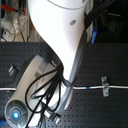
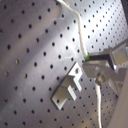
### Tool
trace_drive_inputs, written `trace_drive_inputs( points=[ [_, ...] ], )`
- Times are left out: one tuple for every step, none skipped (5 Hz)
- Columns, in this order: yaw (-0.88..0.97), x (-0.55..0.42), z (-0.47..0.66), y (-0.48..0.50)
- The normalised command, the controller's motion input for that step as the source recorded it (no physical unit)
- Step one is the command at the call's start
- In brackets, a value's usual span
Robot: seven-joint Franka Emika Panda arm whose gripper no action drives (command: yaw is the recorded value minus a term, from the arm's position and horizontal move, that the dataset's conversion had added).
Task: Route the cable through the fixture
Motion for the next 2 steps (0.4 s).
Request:
trace_drive_inputs(
  points=[
    [-0.44, -0.572, 0.2, -0.302],
    [-0.5, -0.485, 0.3, -0.048]
  ],
)
